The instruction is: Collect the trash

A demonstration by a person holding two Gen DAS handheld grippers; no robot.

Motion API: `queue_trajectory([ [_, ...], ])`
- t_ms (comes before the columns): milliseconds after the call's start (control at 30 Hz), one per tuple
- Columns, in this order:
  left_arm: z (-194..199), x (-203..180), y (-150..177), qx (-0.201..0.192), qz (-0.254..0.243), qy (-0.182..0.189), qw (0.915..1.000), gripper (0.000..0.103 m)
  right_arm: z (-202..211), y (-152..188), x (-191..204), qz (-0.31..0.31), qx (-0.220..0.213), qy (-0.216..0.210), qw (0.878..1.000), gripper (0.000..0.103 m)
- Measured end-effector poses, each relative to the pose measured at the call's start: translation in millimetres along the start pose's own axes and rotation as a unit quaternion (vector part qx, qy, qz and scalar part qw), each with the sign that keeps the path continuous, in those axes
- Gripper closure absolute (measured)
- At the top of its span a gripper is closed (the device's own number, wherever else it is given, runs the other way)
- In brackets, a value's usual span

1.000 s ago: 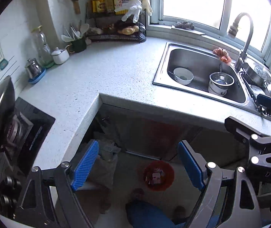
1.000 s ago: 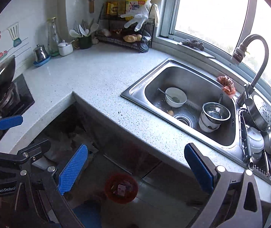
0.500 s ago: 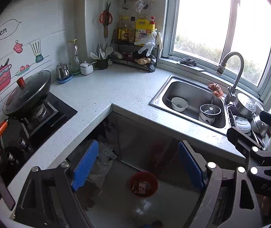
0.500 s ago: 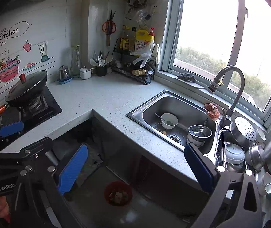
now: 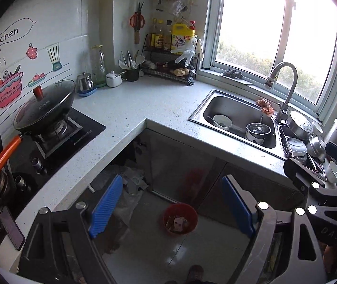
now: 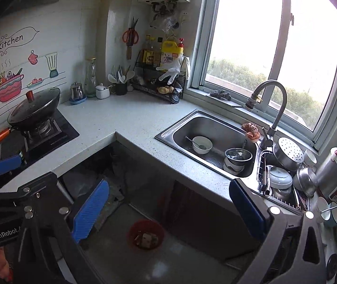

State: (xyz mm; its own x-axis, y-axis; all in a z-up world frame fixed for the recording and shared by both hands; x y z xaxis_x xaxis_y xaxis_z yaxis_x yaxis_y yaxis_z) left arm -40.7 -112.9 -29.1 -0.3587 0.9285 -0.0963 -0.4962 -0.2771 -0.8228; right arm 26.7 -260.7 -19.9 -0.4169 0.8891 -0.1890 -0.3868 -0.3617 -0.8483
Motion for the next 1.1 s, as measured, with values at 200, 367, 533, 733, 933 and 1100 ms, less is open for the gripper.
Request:
queue_trajectory([
  [200, 9.8, -1.7, 10.0, 0.000, -0.012, 0.000, 0.9999, 0.019, 7.6, 10.4, -0.5, -0.010, 0.009, 0.003, 1.000, 0.001],
  [367, 16.6, -5.1, 8.9, -0.008, -0.016, 0.001, 0.9998, 0.019, 12.6, 11.1, -2.4, -0.015, 0.006, 0.002, 1.000, 0.001],
  [533, 19.7, -10.3, 8.1, -0.014, -0.018, 0.004, 0.9997, 0.019, 17.9, 10.5, -5.7, -0.015, -0.002, 0.003, 1.000, 0.001],
  [733, 18.5, -11.8, 8.2, -0.011, -0.018, 0.005, 0.9998, 0.019, 18.9, 13.2, -9.9, -0.019, 0.000, 0.004, 1.000, 0.001],
  [933, 17.9, -14.5, 12.2, -0.009, -0.025, 0.006, 0.9996, 0.019, 19.0, 16.6, -12.9, -0.024, 0.005, 0.002, 1.000, 0.001],
  [1100, 17.6, -15.5, 13.4, -0.007, -0.024, 0.007, 0.9997, 0.019, 18.3, 17.7, -14.5, -0.026, 0.009, 0.002, 1.000, 0.001],
])
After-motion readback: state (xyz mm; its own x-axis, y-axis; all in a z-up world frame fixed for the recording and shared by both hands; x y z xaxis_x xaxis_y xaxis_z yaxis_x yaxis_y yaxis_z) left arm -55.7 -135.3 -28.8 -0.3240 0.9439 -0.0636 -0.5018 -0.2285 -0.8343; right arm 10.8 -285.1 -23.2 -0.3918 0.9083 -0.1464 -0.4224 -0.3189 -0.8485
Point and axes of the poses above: each gripper's, at about its wrist camera, not at the fingertips, and z roughly against the way its jaws point, x to its left, y to its underside, the point moved 8 cm from there along -z, roughly the way its jaws point, and after that the axes turned 9 degrees about -x, right-handed, at the moved point
